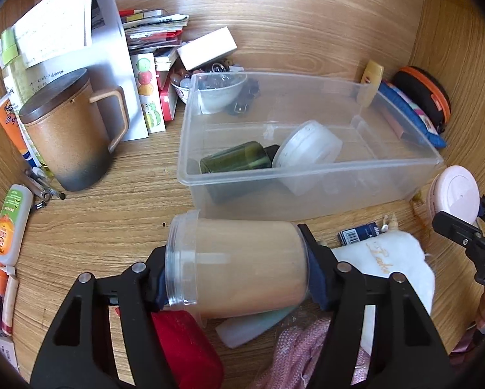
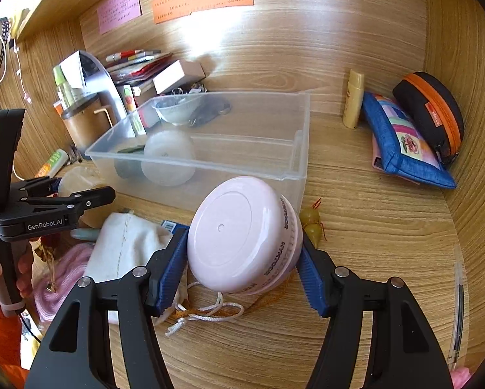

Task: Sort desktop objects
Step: 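Lift and carry the beige cup and pink case over the clear box with both tools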

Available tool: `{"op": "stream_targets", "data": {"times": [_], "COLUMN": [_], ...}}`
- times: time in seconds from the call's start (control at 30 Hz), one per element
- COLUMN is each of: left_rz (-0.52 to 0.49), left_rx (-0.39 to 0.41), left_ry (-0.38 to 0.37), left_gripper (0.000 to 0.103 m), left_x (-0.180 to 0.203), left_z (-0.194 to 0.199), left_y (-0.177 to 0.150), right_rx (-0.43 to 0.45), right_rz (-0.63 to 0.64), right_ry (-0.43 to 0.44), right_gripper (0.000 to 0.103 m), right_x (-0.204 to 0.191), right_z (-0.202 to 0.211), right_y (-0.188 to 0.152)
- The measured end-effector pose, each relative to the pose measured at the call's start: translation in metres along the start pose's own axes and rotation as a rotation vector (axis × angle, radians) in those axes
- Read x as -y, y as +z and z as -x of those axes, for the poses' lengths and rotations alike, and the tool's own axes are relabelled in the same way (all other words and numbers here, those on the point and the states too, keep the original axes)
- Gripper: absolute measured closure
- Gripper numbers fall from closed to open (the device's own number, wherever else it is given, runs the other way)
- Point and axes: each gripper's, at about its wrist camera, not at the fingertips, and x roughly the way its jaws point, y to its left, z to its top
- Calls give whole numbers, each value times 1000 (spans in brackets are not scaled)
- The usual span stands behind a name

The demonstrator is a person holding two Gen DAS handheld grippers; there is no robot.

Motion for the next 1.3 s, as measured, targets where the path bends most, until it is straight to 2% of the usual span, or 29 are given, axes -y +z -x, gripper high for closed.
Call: {"op": "stream_targets", "data": {"times": [0.7,1.3], "left_rz": [-27,-18], "left_rx": [115,165], "left_ry": [-50,-77], "left_gripper": [38,38], "left_x": [11,4], "left_z": [39,44], "left_y": [25,58], "right_rx": [83,122], "right_rz": [0,27], "right_ry": [32,27], "right_gripper": [43,43], "right_x": [-6,-13], "right_z": [21,18], "right_y": [26,57]}}
